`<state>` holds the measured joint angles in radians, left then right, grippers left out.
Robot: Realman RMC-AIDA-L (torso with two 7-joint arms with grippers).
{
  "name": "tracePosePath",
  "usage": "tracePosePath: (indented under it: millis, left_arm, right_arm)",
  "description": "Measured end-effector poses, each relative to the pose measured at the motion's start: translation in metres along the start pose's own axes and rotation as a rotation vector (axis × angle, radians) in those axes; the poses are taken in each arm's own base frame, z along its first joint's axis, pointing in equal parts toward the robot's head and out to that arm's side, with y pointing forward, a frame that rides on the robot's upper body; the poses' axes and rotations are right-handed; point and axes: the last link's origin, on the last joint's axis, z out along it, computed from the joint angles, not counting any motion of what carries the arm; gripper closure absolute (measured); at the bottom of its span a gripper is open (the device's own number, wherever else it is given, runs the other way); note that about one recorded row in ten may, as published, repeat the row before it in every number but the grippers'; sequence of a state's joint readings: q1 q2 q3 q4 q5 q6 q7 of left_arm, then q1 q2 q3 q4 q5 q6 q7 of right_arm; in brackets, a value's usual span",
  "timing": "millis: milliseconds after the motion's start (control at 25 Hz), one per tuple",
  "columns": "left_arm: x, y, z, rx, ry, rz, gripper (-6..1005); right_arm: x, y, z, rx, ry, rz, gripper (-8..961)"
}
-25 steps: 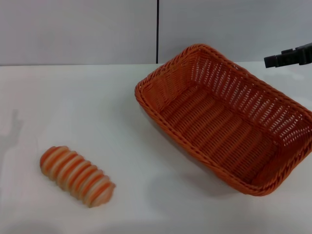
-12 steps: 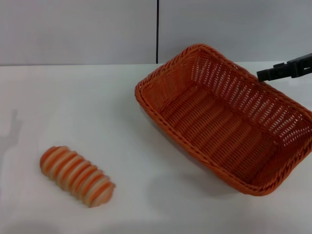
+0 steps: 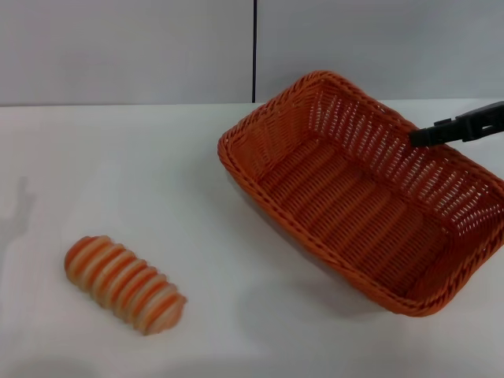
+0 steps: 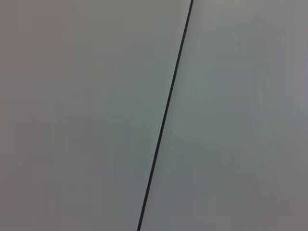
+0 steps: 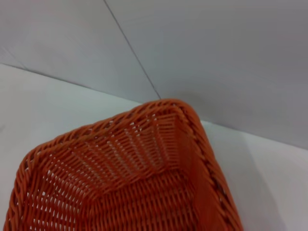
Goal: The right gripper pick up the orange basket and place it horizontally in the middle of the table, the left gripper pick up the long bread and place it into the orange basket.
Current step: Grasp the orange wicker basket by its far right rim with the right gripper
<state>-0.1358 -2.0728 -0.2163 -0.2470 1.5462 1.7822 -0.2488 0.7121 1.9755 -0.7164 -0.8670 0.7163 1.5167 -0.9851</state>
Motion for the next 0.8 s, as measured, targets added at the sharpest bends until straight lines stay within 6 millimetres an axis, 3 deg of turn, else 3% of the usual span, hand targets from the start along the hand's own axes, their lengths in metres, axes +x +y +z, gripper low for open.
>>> tracePosePath:
  millis: [680,800]
  left_arm:
    - [-0.002,-0.003,0.002,0.016,-0.013,-0.025,140]
    - [-0.001,-0.004,0.001,0.018,-0.010,-0.024,140]
  right_arm:
    - [0.016,-0.003,0.016,-0.007,0.034,0.004,273]
    - [0.016,-0.003,0.016,-0.009,0.035,0.000,376]
